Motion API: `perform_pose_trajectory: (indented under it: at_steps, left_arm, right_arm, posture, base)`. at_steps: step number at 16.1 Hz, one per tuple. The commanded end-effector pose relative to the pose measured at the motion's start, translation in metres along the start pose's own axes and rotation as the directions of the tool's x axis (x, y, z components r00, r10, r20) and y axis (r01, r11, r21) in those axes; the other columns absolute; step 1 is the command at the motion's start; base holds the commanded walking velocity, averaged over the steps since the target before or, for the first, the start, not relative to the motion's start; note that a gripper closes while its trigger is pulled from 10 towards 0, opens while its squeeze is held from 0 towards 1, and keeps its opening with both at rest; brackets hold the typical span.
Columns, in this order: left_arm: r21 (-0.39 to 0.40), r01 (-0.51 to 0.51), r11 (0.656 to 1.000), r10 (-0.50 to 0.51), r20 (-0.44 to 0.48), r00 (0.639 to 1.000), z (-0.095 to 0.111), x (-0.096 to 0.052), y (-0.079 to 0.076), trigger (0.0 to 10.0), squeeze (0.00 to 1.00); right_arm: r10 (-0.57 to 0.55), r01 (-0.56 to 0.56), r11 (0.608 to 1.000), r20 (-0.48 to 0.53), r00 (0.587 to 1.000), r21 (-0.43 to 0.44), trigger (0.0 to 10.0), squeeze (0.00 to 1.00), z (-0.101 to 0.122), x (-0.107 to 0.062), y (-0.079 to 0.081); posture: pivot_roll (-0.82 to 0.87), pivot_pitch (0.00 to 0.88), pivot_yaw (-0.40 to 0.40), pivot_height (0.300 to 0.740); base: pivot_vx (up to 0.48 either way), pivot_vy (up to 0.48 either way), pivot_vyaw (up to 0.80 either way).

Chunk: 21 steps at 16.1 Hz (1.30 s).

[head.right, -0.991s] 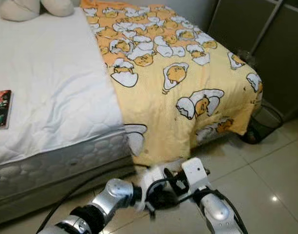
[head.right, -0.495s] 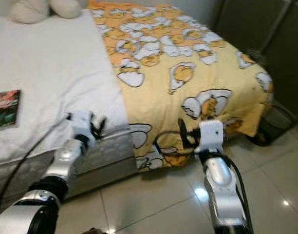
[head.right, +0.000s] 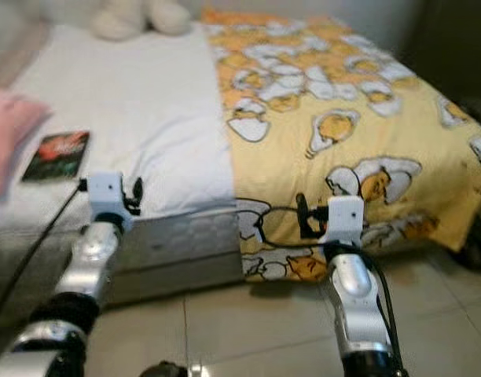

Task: Clean up the room

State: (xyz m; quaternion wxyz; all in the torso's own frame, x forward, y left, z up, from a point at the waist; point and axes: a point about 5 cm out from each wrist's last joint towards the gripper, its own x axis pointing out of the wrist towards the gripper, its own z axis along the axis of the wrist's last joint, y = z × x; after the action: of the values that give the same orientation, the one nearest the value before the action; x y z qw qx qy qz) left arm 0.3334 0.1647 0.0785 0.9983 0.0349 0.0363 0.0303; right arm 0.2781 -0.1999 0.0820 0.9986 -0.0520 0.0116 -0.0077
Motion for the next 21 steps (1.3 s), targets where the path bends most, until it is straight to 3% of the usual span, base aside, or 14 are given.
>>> perform_pose_trajectory:
  at_steps: [1, 4, 6, 7, 11, 15, 17, 21]
  left_arm:
    - [0.027, -0.014, 1.0, 0.014, -0.005, 1.0, 0.001, -0.001, -0.001, 10.0, 0.0]
    - [0.06, 0.049, 0.997, -0.049, 0.003, 0.999, 0.003, -0.001, -0.012, 10.0, 0.0]
    - [0.079, 0.192, 0.978, -0.192, -0.008, 0.981, 0.003, -0.002, -0.034, 10.0, 0.0]
    - [0.091, 0.219, 0.972, -0.219, -0.007, 0.976, 0.003, -0.003, -0.037, 10.0, 0.0]
    - [0.031, 0.19, 0.981, -0.189, -0.031, 0.981, -0.004, -0.009, -0.035, 10.0, 0.0]
    - [0.041, 0.215, 0.976, -0.213, -0.038, 0.976, -0.011, -0.016, -0.035, 10.0, 0.0]
    - [0.067, 0.195, 0.978, -0.193, -0.038, 0.98, -0.016, -0.017, -0.024, 10.0, 0.0]
    - [0.041, 0.134, 0.99, -0.131, -0.074, 0.989, -0.021, -0.018, -0.014, 10.0, 0.0]
  right_arm:
    - [0.02, -0.02, 1.0, 0.019, 1.0, -0.01, 10.0, 0.0, 0.002, 0.003, 0.001]
    - [0.049, -0.049, 0.999, 0.016, 0.999, -0.012, 10.0, 0.0, 0.0, 0.003, 0.003]
    - [0.062, -0.062, 0.998, -0.002, 0.998, -0.007, 10.0, 0.0, -0.005, 0.003, 0.004]
    - [0.067, -0.067, 0.998, -0.009, 0.998, -0.006, 10.0, 0.0, -0.008, 0.002, 0.005]
    - [0.102, -0.102, 0.995, -0.044, 0.994, -0.002, 10.0, 0.0, -0.02, -0.006, 0.012]
    - [0.132, -0.132, 0.991, -0.062, 0.989, 0.001, 10.0, 0.0, -0.026, -0.01, 0.016]
    - [0.143, -0.143, 0.99, -0.055, 0.988, 0.012, 10.0, 0.0, -0.025, -0.01, 0.015]
    - [0.145, -0.145, 0.989, -0.051, 0.988, 0.006, 10.0, 0.0, -0.026, -0.01, 0.014]
  posture:
    - [-0.01, 0.0, -0.003, 0.74]
    - [0.0, 0.0, -0.013, 0.74]
    - [0.01, 0.0, -0.015, 0.74]
    - [0.01, 0.0, -0.014, 0.74]
    - [0.02, 0.0, -0.011, 0.74]
    - [0.03, 0.0, -0.013, 0.74]
    - [0.02, 0.0, -0.015, 0.74]
    - [0.02, 0.0, -0.011, 0.74]
  base:
    - [0.0, -0.458, 0.62]
    - [0.0, -0.455, 0.58]
    - [0.0, 0.0, 0.5]
    - [0.0, 0.0, 0.0]
    - [0.0, -0.455, 0.0]
    - [0.171, -0.142, 0.0]
    - [0.0, 0.0, 0.0]
    - [0.0, -0.12, 0.0]
